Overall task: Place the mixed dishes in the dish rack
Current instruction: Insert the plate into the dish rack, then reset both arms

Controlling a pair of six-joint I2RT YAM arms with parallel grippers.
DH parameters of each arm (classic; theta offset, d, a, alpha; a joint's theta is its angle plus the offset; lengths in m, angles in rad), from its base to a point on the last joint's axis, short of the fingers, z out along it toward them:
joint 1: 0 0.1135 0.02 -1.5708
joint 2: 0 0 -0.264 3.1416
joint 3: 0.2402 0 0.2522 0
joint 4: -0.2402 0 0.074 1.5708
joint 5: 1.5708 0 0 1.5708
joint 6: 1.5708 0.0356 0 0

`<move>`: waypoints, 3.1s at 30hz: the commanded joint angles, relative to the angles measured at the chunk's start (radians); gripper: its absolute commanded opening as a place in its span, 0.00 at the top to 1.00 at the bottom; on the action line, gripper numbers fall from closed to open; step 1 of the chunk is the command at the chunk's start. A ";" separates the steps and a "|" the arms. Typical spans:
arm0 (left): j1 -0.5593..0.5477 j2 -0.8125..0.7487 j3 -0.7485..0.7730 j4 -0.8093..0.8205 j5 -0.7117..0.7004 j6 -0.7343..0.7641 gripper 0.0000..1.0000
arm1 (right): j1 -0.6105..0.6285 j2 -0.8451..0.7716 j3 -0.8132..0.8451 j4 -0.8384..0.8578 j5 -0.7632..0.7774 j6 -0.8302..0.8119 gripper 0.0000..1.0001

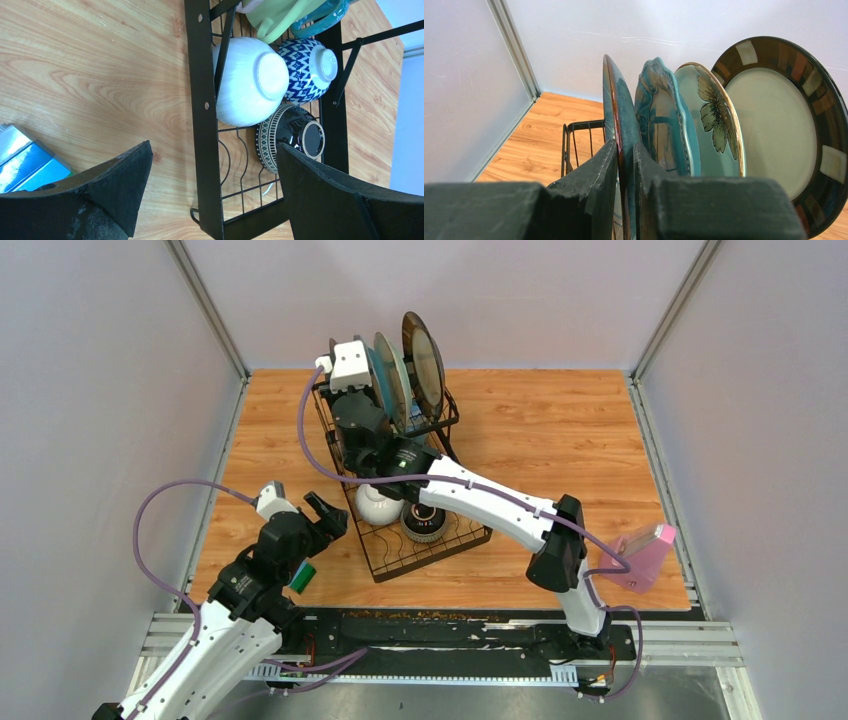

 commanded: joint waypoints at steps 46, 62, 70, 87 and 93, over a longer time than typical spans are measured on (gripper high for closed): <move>0.004 0.036 -0.008 0.073 0.039 0.010 0.00 | -0.022 -0.137 0.030 -0.179 -0.245 0.222 0.82; 0.004 0.066 -0.007 0.099 0.063 0.011 0.00 | -0.024 -0.166 0.023 -0.194 -0.288 0.234 0.78; 0.004 0.090 -0.006 0.115 0.077 0.019 0.00 | -0.027 -0.186 0.015 -0.198 -0.300 0.226 0.71; 0.004 0.152 0.021 0.121 0.050 0.043 0.00 | -0.106 -0.678 -0.503 -0.121 -0.409 0.208 0.40; 0.005 0.164 0.030 0.124 0.038 0.045 0.00 | -0.198 -0.819 -0.674 -0.166 -0.406 0.250 0.38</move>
